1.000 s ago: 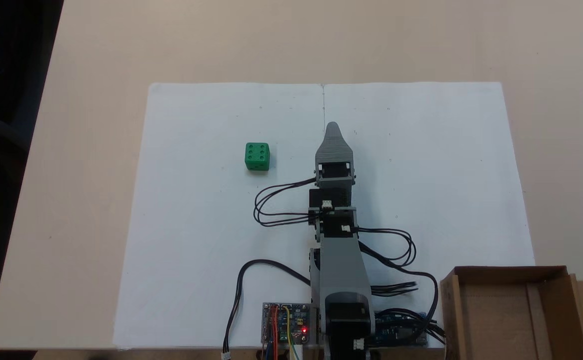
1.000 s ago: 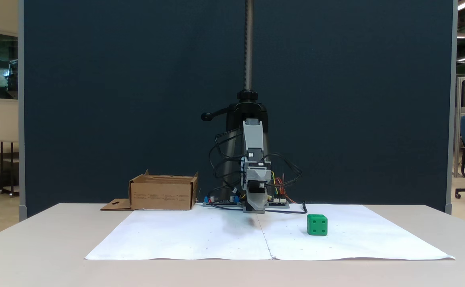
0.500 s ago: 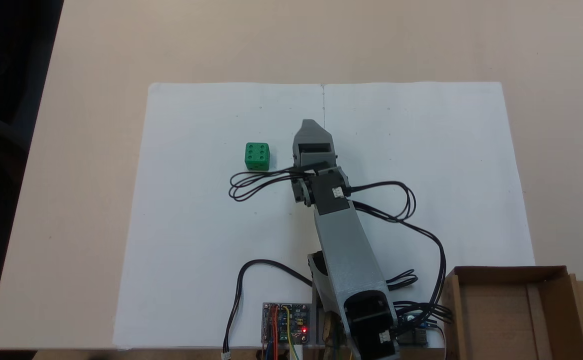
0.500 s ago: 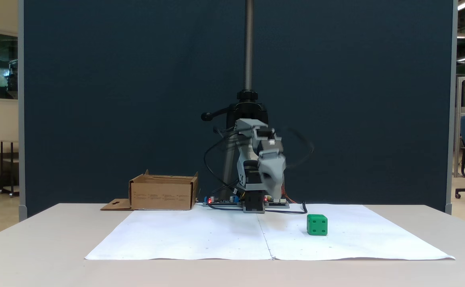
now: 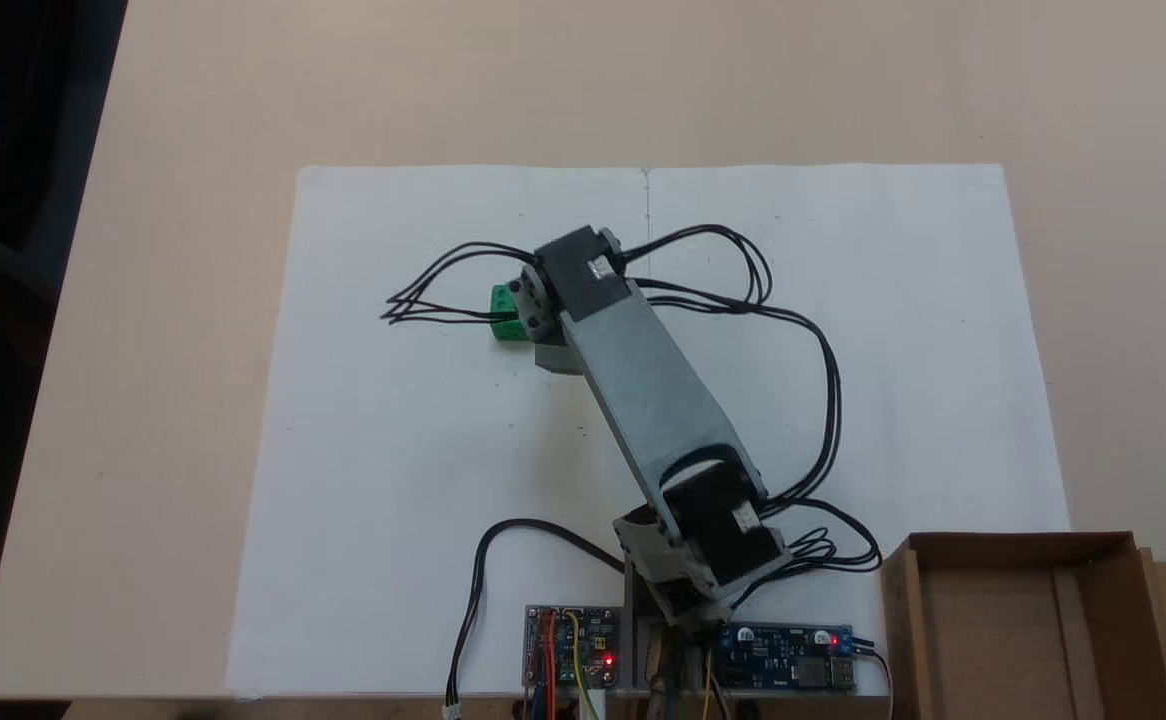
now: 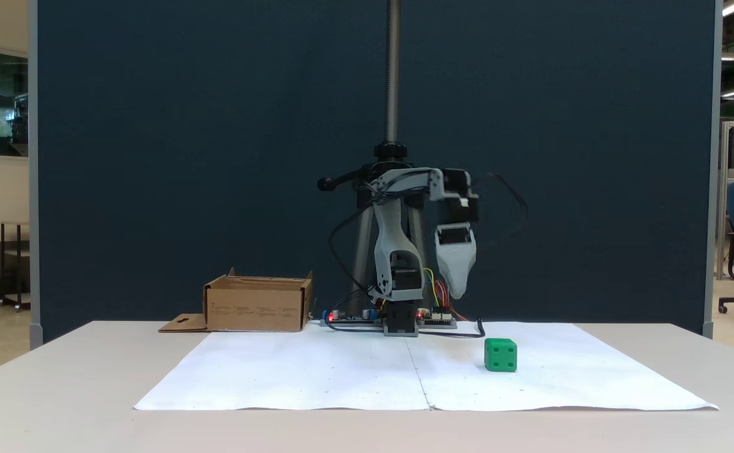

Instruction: Grasp a green dice and put it in the bin.

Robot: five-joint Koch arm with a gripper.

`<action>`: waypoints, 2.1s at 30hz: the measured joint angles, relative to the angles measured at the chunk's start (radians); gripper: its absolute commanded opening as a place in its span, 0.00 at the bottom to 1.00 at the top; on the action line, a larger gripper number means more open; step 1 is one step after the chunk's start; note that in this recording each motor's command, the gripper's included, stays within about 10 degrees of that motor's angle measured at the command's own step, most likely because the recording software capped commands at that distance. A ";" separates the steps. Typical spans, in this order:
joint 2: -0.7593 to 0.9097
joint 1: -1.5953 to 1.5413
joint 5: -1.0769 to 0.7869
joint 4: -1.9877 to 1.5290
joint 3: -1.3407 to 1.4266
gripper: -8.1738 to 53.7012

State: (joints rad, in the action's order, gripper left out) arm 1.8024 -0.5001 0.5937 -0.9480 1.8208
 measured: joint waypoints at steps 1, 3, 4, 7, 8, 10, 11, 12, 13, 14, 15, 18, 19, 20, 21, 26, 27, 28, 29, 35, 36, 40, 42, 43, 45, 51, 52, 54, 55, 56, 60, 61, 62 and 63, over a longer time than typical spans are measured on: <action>-0.026 0.000 0.017 -0.032 -0.014 0.82; -0.077 -0.002 0.043 -0.057 -0.058 0.82; -0.103 -0.009 0.054 -0.055 -0.080 0.82; -0.178 -0.014 0.067 -0.057 -0.120 0.82; -0.201 -0.014 0.071 -0.057 -0.141 0.82; -0.245 -0.021 0.078 -0.057 -0.201 0.82; -0.270 -0.026 0.078 -0.057 -0.222 0.82; -0.287 -0.031 0.078 -0.057 -0.236 0.82; -0.299 -0.031 0.078 -0.057 -0.238 0.82; -0.308 -0.037 0.078 -0.057 -0.239 0.82; -0.316 -0.049 0.080 -0.057 -0.244 0.82; -0.341 -0.077 0.095 -0.057 -0.285 0.82; -0.353 -0.081 0.100 -0.055 -0.296 0.82; -0.359 -0.089 0.100 -0.054 -0.296 0.82; -0.367 -0.091 0.100 -0.052 -0.296 0.82; -0.436 -0.110 0.100 -0.043 -0.370 0.82; -0.446 -0.118 0.100 -0.041 -0.370 0.82; -0.457 -0.121 0.100 -0.040 -0.371 0.82; -0.471 -0.123 0.104 -0.037 -0.373 0.82; -0.535 -0.127 0.115 0.000 -0.371 0.82; -0.545 -0.130 0.115 0.006 -0.371 0.82; -0.571 -0.127 0.115 0.032 -0.371 0.82; -0.572 -0.127 0.117 0.038 -0.371 0.82; -0.578 -0.127 0.121 0.038 -0.373 0.82; -0.591 -0.127 0.129 0.040 -0.371 0.82; -0.604 -0.127 0.137 0.040 -0.373 0.82; -0.607 -0.127 0.137 0.040 -0.371 0.82; -0.606 -0.124 0.137 0.040 -0.371 0.82; -0.607 -0.120 0.137 0.038 -0.371 0.82; -0.615 -0.118 0.137 0.040 -0.371 0.82; -0.640 -0.114 0.137 0.040 -0.373 0.82; -0.643 -0.112 0.137 0.040 -0.371 0.82; -0.643 -0.110 0.137 0.040 -0.371 0.82; -0.641 -0.110 0.137 0.040 -0.373 0.82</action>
State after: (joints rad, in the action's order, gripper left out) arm 1.1612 -0.6105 0.7302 -0.9081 1.4481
